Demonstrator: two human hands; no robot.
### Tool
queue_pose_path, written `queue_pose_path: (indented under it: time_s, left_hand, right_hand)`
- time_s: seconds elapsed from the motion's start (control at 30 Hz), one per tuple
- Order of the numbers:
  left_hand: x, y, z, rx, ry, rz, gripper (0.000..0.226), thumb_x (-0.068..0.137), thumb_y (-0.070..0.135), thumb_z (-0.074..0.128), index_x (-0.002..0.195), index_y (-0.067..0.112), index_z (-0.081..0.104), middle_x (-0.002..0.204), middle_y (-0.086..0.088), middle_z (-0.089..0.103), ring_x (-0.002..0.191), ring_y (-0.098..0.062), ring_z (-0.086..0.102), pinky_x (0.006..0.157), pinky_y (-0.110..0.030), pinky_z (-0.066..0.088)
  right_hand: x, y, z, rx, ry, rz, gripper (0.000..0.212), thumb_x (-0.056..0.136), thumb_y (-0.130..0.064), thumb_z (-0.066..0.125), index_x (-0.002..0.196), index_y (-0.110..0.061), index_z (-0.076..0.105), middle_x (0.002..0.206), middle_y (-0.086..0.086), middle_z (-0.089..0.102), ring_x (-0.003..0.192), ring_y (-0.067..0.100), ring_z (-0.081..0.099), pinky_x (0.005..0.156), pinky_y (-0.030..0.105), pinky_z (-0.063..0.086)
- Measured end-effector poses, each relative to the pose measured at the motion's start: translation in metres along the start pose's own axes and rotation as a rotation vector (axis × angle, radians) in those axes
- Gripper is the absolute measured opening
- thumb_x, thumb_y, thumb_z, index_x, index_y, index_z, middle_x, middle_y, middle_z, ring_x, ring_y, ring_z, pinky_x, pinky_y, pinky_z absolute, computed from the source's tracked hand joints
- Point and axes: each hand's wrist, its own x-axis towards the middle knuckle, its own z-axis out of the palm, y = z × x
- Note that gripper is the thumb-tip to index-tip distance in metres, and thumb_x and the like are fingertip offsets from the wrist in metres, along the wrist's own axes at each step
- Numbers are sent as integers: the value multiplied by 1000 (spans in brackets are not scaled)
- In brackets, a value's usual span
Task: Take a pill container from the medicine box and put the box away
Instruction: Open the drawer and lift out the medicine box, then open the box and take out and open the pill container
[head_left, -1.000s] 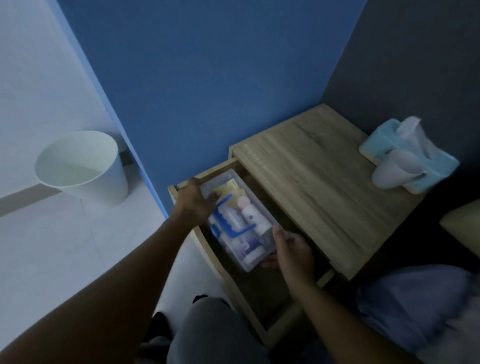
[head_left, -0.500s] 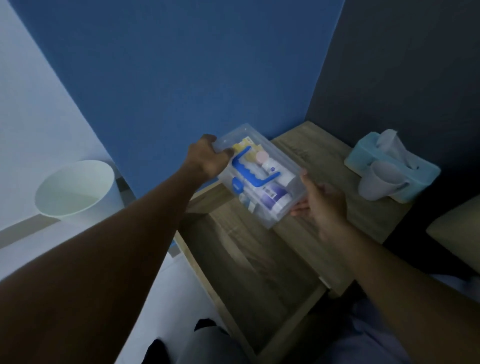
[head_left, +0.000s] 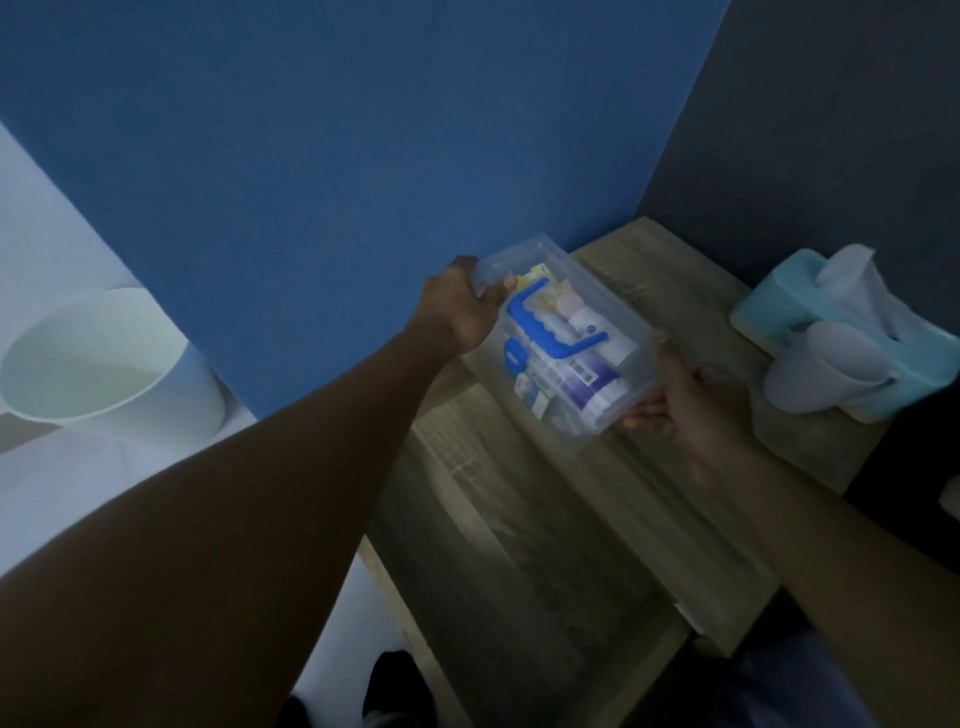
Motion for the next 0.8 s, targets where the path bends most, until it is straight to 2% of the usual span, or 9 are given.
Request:
queue_pose_path:
  time_s: [0.1,0.17,0.23,0.3,0.4,0.53,0.6,0.67,0.8]
  left_hand:
    - [-2,-1,0,-15,-31,9,68,91,56,51,144,15,41,144,-10,51,132,-28,46,96,-23,35]
    - [-12,-2,1,-73,-30,-13,74,94,56,44,154,20,21,156,-8,36,141,-26,35,108,-26,29]
    - [-26,-6,8,-224,22,-68,70,96,53,41,155,23,18,156,-5,35,140,-24,38,110,-26,27]
    - [-40,-13,18,-388,43,-176,62,97,48,44,151,23,28,150,-6,45,131,-26,49,114,-34,32]
    - [-61,-19,28,-630,-35,-294,53,95,41,51,145,24,41,146,-6,49,127,-24,53,108,-45,42]
    - [-79,-12,36,-765,18,-239,53,93,34,60,140,15,49,122,-2,67,110,-16,65,98,-38,52]
    - [-80,-8,37,-718,63,-237,53,89,36,66,136,15,53,102,5,70,99,-12,68,85,-30,56]
    - [-78,-6,37,-633,83,-253,53,84,38,71,131,18,55,104,2,68,95,-9,66,69,-20,51]
    - [-78,-10,41,-547,106,-258,45,81,41,73,120,22,60,107,0,66,90,-8,64,59,-15,45]
  right_hand:
    - [-1,-2,2,-89,-2,1,69,80,-70,64,110,-8,65,76,13,78,60,24,76,47,29,58]
    - [-4,-4,2,-352,48,-66,79,83,-79,47,125,-13,57,100,11,75,62,20,72,48,27,52]
    - [-7,-3,0,-694,134,-254,92,83,-85,31,146,-18,35,134,13,57,91,18,64,65,25,43]
    - [-16,-3,1,-815,141,-486,92,80,-88,28,151,-30,20,148,13,41,116,21,54,77,32,42]
    - [-26,-4,7,-828,5,-686,92,81,-83,41,153,-33,13,154,6,36,132,21,47,93,42,49]
    - [-26,5,15,-988,-82,-689,98,85,-81,36,158,-22,7,166,8,20,150,28,27,113,46,36]
    - [-24,9,17,-1069,-70,-666,102,85,-83,28,159,-18,5,169,8,7,155,27,12,121,48,24]
    - [-22,9,19,-1095,-57,-650,103,84,-84,26,160,-16,5,169,9,6,155,28,11,121,47,21]
    - [-20,6,19,-1097,-67,-633,110,79,-87,30,159,-14,9,168,12,11,154,29,16,120,45,23]
